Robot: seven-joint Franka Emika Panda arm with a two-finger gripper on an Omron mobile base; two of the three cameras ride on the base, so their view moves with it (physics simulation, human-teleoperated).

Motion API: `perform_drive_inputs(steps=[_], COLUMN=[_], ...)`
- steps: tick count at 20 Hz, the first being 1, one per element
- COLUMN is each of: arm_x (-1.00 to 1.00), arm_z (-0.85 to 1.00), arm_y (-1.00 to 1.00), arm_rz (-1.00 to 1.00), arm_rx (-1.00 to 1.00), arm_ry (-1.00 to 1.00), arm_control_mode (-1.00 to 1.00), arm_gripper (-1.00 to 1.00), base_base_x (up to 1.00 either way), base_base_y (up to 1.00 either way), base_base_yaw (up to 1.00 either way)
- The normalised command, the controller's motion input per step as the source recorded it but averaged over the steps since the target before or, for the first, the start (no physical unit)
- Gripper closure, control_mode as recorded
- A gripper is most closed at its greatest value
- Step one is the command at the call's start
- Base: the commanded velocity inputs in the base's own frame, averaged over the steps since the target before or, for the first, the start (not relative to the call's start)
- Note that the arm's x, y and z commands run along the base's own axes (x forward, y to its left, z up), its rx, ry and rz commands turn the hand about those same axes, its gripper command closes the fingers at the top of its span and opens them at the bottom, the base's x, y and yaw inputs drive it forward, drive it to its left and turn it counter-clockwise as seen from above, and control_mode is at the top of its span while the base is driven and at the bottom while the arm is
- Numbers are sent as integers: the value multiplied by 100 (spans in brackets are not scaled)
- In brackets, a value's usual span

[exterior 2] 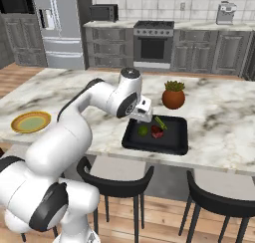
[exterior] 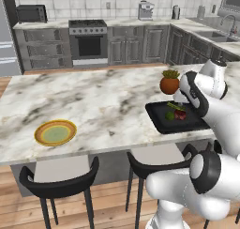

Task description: Create a steak meal by picking up the steak and asparagus from the tray and placing them on the plate. Leave the lime on the tray.

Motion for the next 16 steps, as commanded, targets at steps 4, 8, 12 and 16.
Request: perform_drive_inputs(steps=[4,8,12,16], arm_x=[0,0,1,9], arm_z=[-36,-40,-41,-35], arm_y=[-54,-32,-19,-14], arm_rz=[0,0,7,15], arm_rx=[4,0,-2,-5], arm_ry=[0,0,2,2], arm_control_mode=[-100,-100,-100,-100], arm_gripper=[-100,-100,-100,-100], base_base_x=[0,0,0,0], base_base_y=[0,0,0,0], base_base_yaw=[0,0,0,0])
